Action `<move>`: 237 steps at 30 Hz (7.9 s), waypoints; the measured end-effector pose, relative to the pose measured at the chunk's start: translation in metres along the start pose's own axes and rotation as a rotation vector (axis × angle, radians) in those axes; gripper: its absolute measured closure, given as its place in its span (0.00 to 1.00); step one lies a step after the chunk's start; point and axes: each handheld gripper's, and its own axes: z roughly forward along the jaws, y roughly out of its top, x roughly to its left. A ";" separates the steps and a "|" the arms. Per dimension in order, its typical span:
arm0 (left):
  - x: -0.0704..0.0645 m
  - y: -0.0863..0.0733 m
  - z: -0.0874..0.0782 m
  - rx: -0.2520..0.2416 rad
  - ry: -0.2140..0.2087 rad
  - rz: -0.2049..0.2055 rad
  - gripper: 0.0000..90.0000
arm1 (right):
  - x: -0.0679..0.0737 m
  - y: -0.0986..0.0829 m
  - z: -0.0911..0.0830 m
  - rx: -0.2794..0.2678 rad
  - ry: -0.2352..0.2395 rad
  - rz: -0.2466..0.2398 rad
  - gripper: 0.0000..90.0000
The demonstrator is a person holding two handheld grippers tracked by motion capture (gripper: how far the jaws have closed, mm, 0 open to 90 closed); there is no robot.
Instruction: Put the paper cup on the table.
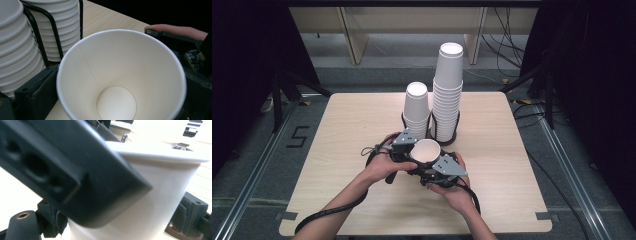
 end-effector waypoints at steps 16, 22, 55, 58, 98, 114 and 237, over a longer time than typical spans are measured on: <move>-0.002 0.000 -0.003 -0.006 0.018 0.026 0.07 | -0.001 0.001 0.000 0.001 0.002 -0.017 0.15; -0.002 0.000 -0.004 -0.006 0.019 0.032 0.09 | 0.000 0.002 0.000 0.015 0.003 -0.005 0.13; -0.001 0.001 -0.011 -0.032 0.067 0.054 0.10 | 0.003 0.005 -0.005 0.050 0.024 -0.003 0.00; 0.000 0.000 -0.012 -0.036 0.072 0.052 0.10 | 0.003 0.004 -0.007 0.058 0.021 -0.005 0.00; 0.014 -0.016 -0.044 -0.090 0.141 0.027 0.10 | -0.024 -0.017 -0.051 0.050 -0.077 0.041 0.00; 0.022 -0.026 -0.068 -0.106 0.201 0.030 0.10 | -0.036 -0.024 -0.067 0.042 -0.118 0.053 0.00; 0.085 -0.090 -0.152 -0.126 0.703 -0.189 0.00 | -0.049 -0.038 -0.083 0.071 -0.182 0.142 0.01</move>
